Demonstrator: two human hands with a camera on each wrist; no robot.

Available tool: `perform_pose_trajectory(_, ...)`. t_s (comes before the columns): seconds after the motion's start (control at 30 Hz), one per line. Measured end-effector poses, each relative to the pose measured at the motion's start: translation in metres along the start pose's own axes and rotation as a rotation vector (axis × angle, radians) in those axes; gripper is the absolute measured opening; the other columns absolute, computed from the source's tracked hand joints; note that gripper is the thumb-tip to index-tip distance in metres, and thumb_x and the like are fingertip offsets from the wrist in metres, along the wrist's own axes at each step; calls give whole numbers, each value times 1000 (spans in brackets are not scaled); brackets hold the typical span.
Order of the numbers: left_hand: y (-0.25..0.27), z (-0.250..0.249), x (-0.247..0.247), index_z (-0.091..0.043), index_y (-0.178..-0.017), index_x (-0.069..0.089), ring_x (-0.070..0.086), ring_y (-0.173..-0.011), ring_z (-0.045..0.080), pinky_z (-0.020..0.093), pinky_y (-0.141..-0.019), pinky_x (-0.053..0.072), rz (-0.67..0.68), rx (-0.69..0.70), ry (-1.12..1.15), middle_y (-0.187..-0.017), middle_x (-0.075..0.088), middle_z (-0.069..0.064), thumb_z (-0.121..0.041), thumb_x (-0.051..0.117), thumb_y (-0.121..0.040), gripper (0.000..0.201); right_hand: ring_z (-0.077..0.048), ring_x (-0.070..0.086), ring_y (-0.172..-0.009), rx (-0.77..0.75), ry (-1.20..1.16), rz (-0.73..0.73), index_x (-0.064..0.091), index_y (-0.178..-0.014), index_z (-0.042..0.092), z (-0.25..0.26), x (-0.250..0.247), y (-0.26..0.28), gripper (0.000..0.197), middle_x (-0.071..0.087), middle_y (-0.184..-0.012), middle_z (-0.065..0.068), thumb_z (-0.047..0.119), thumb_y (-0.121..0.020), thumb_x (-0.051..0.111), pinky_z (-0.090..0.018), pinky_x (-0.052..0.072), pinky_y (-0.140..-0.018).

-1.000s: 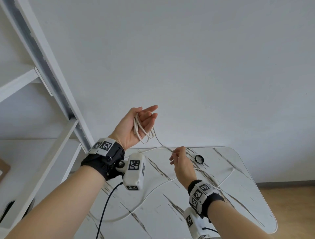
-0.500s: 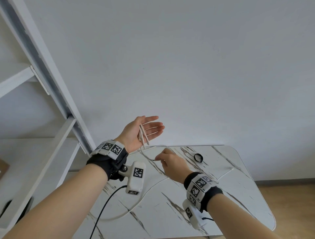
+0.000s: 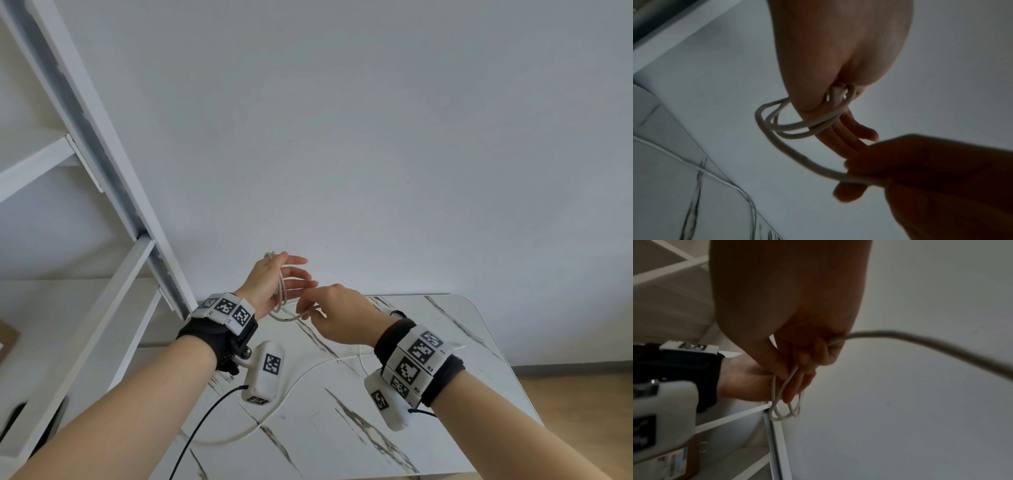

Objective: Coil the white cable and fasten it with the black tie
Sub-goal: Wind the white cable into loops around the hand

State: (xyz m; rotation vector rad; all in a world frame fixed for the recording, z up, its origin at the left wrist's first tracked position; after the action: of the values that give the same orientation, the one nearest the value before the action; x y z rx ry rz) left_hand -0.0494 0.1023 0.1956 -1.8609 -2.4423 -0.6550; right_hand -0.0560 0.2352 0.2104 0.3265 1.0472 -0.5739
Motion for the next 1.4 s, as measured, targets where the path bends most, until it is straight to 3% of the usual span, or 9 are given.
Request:
perform_pose_trajectory(0.13, 7, 3, 3, -4, -103, 62, 66, -57, 21, 28, -52, 54, 36, -34, -183, -79, 65, 12, -31, 36, -100, 37, -26, 64, -94, -99, -72, 4, 53, -119, 10, 13, -11, 0, 29, 71, -106, -7, 4, -91, 48, -35, 51, -79)
perform_pose_trajectory(0.33, 21, 12, 13, 2, -97, 61, 71, -72, 36, 47, -77, 59, 121, -166, -216, -81, 69, 15, -26, 42, -97, 34, -18, 56, -79, -48, -160, 17, 54, -101, 5, 12, -23, -8, 19, 64, -96, -7, 0, -84, 49, -22, 46, -69)
perform_pose_trajectory(0.47, 31, 14, 16, 1, -94, 62, 70, -57, 29, 38, -66, 59, 214, -261, -266, -80, 66, 16, -32, 40, -98, 40, -13, 55, -60, 1, -192, -33, 57, -92, 12, 3, -31, -10, 13, 65, -79, -1, 14, -83, 66, -14, 42, -54)
perform_pose_trajectory(0.7, 40, 18, 10, -5, -92, 63, 48, -35, 14, 21, -42, 43, 308, -306, -269, -48, 52, 2, -57, 32, -93, 60, -19, 69, -77, -2, -217, -173, 70, -87, 7, -9, -43, -13, 10, 74, -82, -8, 11, -79, 72, -33, 56, -76)
perform_pose_trajectory(0.9, 52, 15, 14, -8, -90, 59, 21, -26, 5, 17, -33, 25, 419, -376, -270, -35, 26, -8, -56, 31, -94, 55, -15, 69, -86, 14, -286, -262, 74, -93, 9, -16, -35, -13, 13, 76, -92, -5, 12, -83, 68, -29, 53, -85)
perform_pose_trajectory(1.1, 57, 6, 24, -5, -84, 61, 42, -30, 11, 18, -39, 41, 452, -327, -175, -36, 40, -2, -36, 31, -98, 46, -9, 68, -92, 138, -417, -292, 74, -101, 17, -22, -14, -11, 19, 76, -98, 0, 15, -88, 61, -20, 50, -85)
perform_pose_trajectory(1.2, 56, 0, 28, -2, -81, 66, 51, -35, 15, 20, -43, 47, 435, -286, -71, -42, 51, 2, -32, 31, -98, 50, -9, 45, -55, 157, -406, -304, 67, -62, 45, -24, -2, -9, 49, 59, -54, 14, 5, -85, 52, -12, 38, -55)
perform_pose_trajectory(1.3, 54, -7, 28, -2, -75, 72, 54, -36, 14, 19, -43, 49, 405, -262, 57, -47, 57, 4, -29, 34, -98, 52, -9, 27, -45, 255, -377, -296, 43, -41, 31, -30, 12, -6, 53, 35, -42, 9, 2, -85, 51, -15, 30, -44)
perform_pose_trajectory(1.4, 50, -13, 26, -4, -73, 76, 59, -40, 14, 20, -45, 51, 362, -215, 164, -54, 63, 4, -27, 35, -98, 53, 0, 47, -44, 254, -392, -265, 47, -52, 26, -38, 28, -1, 42, 50, -43, 16, 4, -87, 52, -10, 34, -48)
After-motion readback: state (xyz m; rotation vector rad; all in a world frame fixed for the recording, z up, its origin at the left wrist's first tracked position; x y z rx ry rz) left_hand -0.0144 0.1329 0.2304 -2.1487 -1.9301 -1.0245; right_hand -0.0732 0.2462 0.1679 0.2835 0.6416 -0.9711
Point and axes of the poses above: each hand's wrist, its own y-axis away from the middle knuckle, its own x-axis out of the palm, z = x × y, the point moved 4 cm from there along -y, towards the middle knuckle
